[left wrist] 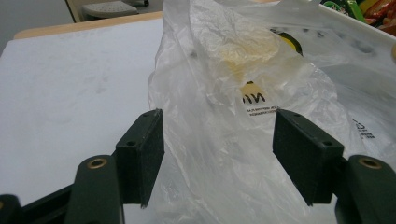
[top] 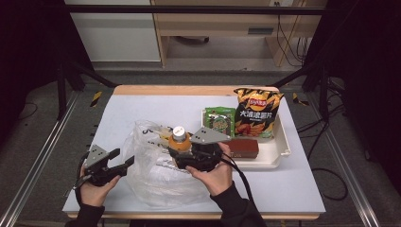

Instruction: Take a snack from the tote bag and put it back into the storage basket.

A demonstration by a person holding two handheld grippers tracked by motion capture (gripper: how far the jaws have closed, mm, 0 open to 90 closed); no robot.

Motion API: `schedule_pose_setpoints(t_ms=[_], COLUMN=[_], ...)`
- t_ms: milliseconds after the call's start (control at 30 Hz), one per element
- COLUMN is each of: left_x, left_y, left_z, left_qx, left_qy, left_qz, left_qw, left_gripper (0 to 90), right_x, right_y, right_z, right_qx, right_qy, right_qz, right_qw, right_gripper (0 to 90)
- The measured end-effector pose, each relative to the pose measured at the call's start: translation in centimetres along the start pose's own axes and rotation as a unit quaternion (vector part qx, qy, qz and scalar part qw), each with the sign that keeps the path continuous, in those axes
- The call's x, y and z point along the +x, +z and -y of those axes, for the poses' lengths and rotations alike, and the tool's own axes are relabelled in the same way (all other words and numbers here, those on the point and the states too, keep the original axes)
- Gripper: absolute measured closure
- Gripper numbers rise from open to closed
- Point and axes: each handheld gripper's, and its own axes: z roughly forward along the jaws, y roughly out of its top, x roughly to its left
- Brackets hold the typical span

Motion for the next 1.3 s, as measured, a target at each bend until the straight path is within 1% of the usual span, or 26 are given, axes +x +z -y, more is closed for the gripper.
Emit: schedule_pose_setpoints(t_ms=[167, 300, 600, 767, 933, 1300], left_x=[-0.1, 0.0, 0.0, -0.1, -0.1, -0.1], left_y=[-0.1, -0.1, -0.2, -0.1, -0.2, -0.2], left_z=[-0.1, -0.1, -0.1, -0.2, -0.2, -0.2], left_qx=[-0.002, -0.002, -0.004, -0.003, -0.005, -0.005], left_qy=[0.0, 0.0, -0.003, -0.002, -0.002, -0.001], left_qz=[0.002, 0.002, 0.002, 0.002, 0.003, 0.002], left_qw=[1.0, 1.0, 1.0, 1.0, 1.0, 1.0], left_gripper=[33.8, 33.7, 33.6, 33.6, 33.6, 33.6], right_x=[-0.8, -1.7, -3.8, -4.8, -5.8, -8.3], right_y=[-0.7, -1.4, -3.7, -4.8, -5.5, -7.1], right_z=[-0.4, -0.5, -0.8, -1.0, -1.1, -0.8], right_qx=[-0.004, -0.002, -0.007, -0.012, -0.008, -0.007], right_qy=[0.001, 0.0, -0.001, 0.001, -0.002, 0.003], right_qz=[0.006, 0.017, 0.038, 0.044, 0.053, 0.079], right_qw=[1.0, 0.9999, 0.9992, 0.999, 0.9986, 0.9969], right_gripper=[30.4, 30.4, 30.4, 30.4, 30.4, 30.4])
